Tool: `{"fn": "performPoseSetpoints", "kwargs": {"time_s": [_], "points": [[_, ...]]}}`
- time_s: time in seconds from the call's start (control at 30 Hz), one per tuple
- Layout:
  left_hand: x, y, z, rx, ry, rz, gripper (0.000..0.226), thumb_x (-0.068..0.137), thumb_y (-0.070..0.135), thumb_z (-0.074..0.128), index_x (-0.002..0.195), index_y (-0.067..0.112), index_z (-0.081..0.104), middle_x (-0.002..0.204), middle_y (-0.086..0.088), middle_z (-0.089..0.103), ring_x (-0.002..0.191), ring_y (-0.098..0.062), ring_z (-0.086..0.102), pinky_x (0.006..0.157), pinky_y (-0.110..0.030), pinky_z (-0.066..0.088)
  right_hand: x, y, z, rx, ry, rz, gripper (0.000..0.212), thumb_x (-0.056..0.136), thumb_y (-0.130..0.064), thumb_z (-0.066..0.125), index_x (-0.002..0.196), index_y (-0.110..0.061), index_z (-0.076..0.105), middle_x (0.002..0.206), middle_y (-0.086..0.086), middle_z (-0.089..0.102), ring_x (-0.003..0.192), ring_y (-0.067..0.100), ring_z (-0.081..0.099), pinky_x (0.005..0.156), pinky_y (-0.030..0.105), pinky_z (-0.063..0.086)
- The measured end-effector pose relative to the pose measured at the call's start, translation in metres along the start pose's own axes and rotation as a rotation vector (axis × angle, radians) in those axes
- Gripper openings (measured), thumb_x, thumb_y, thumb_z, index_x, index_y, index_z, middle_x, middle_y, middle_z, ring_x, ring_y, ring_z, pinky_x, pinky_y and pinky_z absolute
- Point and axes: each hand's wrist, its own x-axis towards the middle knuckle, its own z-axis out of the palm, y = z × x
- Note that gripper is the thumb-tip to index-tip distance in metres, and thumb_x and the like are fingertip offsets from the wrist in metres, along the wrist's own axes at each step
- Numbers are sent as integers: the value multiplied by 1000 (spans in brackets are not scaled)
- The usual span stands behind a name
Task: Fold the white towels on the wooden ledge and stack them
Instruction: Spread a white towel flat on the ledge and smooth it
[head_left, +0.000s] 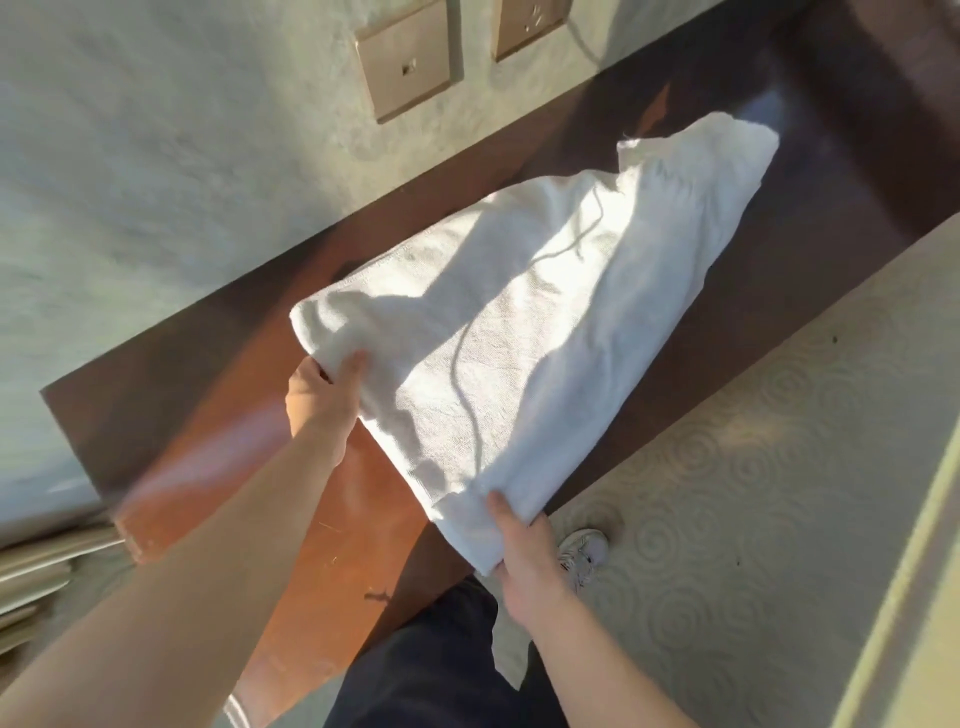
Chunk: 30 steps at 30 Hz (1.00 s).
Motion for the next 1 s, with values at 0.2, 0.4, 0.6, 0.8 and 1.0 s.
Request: {"fn": "performPoseSetpoints", "kwargs": {"time_s": [0.2, 0.4, 0.6, 0.8, 1.0], "points": [[13, 11, -3, -198, 142, 14, 30, 86, 34, 77, 101, 12, 63, 78, 10, 57, 70, -13, 52, 59, -22, 47, -8, -10, 12, -235, -46, 71, 31, 90, -33, 76, 111, -12, 69, 107, 9, 72, 95, 25, 72, 66, 35, 62], [-24, 6, -5, -273, 69, -45, 59, 81, 45, 81, 126, 24, 50, 104, 11, 63, 89, -7, 62, 78, -25, 53, -8, -31, 17, -512, -222, 223, 34, 98, -47, 61, 109, -14, 59, 106, 17, 68, 85, 30, 75, 61, 40, 64], [-84, -49, 2, 152, -56, 50, 65, 81, 48, 79, 130, 24, 44, 106, 3, 64, 88, -22, 65, 74, -36, 55, -6, -83, 12, -1097, -380, 220, 66, 100, -64, 42, 125, -4, 55, 105, 22, 73, 61, 19, 66, 48, 26, 54], [-98, -47, 25, 174, 175, 104, 82, 79, 32, 79, 148, 25, 35, 137, -6, 51, 125, -30, 48, 107, -47, 42, 23, -129, -16, -667, -143, 12, 54, 99, -48, 59, 107, 4, 69, 79, 13, 68, 71, 23, 64, 64, 35, 63], [-127, -18, 116, 436, 51, 582, 65, 96, 42, 62, 153, 26, 36, 160, -1, 35, 150, -24, 27, 122, -49, 25, 56, -166, -61, -786, 18, -357, 36, 97, -43, 56, 87, -11, 70, 71, -3, 73, 71, 17, 70, 75, 38, 59]]}}
